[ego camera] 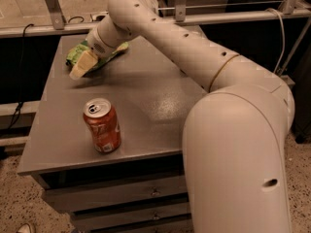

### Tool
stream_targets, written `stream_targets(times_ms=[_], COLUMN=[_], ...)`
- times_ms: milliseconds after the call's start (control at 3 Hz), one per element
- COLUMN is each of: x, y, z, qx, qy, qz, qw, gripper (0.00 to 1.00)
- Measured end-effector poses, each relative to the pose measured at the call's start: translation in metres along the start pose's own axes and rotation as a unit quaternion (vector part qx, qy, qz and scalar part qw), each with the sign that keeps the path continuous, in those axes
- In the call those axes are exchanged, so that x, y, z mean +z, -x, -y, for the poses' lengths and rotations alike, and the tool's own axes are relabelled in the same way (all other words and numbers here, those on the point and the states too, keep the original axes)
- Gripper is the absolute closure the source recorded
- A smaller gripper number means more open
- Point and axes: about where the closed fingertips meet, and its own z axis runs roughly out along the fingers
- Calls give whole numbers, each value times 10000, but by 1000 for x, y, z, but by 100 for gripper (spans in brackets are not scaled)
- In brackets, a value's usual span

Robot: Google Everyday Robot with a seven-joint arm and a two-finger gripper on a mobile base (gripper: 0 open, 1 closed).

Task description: Pick green rice chip bag

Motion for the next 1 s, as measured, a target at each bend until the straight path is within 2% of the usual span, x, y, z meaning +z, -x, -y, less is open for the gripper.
stream_targets(times_ms=[333,667,1000], x=[17,25,16], y=[-1,-2,-1], z=[-3,-3,-2], qx=[304,428,291], qy=[-7,-51,-254], qz=[34,-13,-180], qw=[9995,9991,9991], gripper=[18,42,65])
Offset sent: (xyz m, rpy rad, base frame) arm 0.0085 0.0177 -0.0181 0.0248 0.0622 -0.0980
